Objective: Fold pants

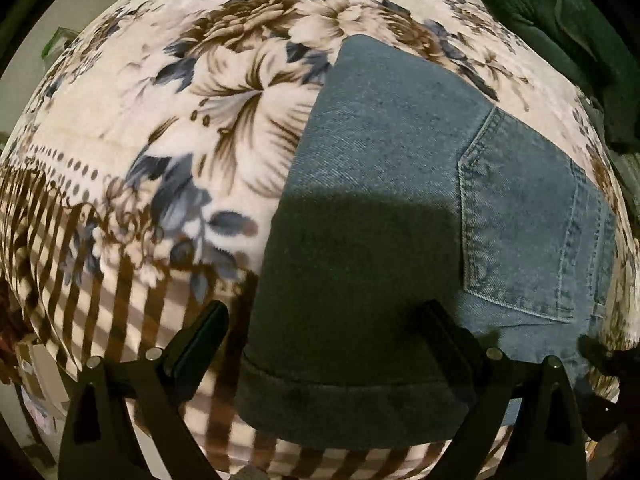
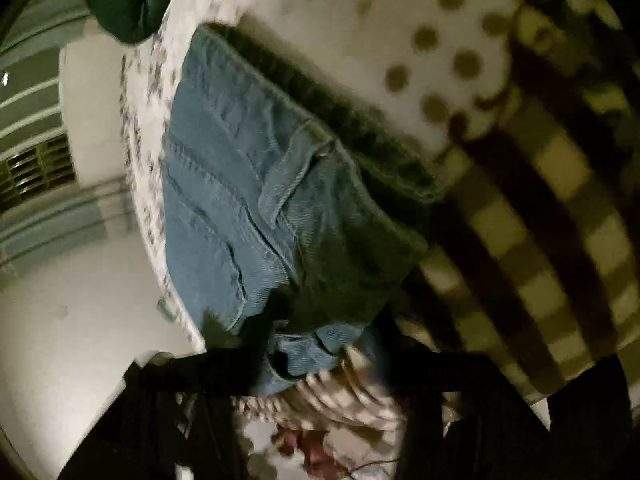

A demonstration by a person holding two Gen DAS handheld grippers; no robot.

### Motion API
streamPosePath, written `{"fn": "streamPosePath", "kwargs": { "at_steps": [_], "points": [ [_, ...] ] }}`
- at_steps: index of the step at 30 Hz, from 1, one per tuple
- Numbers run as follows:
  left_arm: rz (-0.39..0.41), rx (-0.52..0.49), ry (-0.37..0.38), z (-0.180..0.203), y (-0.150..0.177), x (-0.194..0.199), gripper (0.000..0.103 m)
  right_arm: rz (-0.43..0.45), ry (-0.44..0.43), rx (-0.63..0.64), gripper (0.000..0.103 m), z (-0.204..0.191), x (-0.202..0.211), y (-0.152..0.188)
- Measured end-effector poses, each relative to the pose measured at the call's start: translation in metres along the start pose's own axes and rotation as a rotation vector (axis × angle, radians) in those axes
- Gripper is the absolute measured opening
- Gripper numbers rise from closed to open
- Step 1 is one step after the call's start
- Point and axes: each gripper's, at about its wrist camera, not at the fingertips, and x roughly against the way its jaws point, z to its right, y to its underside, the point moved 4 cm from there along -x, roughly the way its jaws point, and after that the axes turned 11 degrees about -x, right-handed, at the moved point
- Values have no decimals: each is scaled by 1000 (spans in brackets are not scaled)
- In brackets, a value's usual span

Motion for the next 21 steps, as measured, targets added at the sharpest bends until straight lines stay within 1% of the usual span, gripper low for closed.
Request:
{"fn": "streamPosePath", "kwargs": {
  "at_steps": [1, 3, 4, 6, 8, 9, 11, 13, 15, 16, 18, 19, 21],
  "points": [
    [0, -6, -1, 0, 0, 0, 97, 14, -3, 7, 29, -4, 4, 3],
    [0, -23, 7, 0, 0, 3, 97, 51, 19, 88, 27, -17, 19, 17],
    [-1, -30, 12, 1, 1, 3, 97, 64, 42, 125, 27, -22, 24, 23],
    [-5, -46, 14, 2, 5, 4, 97, 79, 120, 177, 27, -23, 23, 30],
    [-11, -56, 12, 2, 6, 2, 97, 66, 159, 167, 27, -12, 10, 28],
    [-13, -55, 16, 3, 6, 2, 97, 55, 165, 150, 27, -8, 3, 25],
    [-14, -50, 20, 2, 6, 2, 97, 35, 152, 106, 28, -5, -5, 20],
    [-13, -49, 18, 2, 5, 1, 97, 21, 151, 104, 30, -6, -7, 21],
    [-11, -41, 23, 1, 5, 1, 97, 13, 133, 97, 35, -5, -7, 24],
    [-12, -33, 28, -1, 5, 0, 97, 4, 122, 90, 41, -4, -6, 25],
    [-15, -17, 43, -4, 6, 0, 97, -18, 99, 70, 49, 3, -3, 23],
    [-16, -12, 47, -4, 7, 0, 97, -26, 85, 56, 55, 7, -1, 21],
    [-17, -11, 52, -5, 8, 1, 97, -43, 58, 42, 56, 9, 0, 25]
  ]
}}
